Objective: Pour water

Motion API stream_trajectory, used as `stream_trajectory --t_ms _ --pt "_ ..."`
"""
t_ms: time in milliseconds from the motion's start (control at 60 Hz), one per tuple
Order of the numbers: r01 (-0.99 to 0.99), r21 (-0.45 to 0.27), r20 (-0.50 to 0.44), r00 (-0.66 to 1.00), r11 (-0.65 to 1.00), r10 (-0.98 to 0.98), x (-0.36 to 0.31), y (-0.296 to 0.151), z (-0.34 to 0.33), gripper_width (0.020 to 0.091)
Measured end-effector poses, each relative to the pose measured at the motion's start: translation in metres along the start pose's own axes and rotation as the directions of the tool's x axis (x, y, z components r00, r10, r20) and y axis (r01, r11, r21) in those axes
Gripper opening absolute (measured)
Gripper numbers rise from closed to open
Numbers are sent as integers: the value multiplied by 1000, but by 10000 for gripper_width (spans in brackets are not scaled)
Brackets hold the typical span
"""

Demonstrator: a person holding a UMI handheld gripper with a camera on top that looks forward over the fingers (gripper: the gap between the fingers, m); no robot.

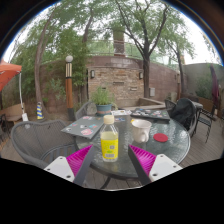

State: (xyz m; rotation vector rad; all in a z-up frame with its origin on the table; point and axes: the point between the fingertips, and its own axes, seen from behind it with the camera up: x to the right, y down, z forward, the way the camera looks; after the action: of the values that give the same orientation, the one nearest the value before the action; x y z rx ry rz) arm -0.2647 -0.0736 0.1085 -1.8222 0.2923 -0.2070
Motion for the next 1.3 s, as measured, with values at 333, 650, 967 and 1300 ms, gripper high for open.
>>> stream_trajectory --t_ms 333,650,967,1300 --pt "33 128 -46 999 991 -27 -8 1 149 501" --pt "71 51 106 991 996 -76 -52 5 155 346" --pt "-808 -223 367 448 545 815 -20 -165 167 345" --pt "-796 -499 48 -419 -341 907 17 -109 194 345"
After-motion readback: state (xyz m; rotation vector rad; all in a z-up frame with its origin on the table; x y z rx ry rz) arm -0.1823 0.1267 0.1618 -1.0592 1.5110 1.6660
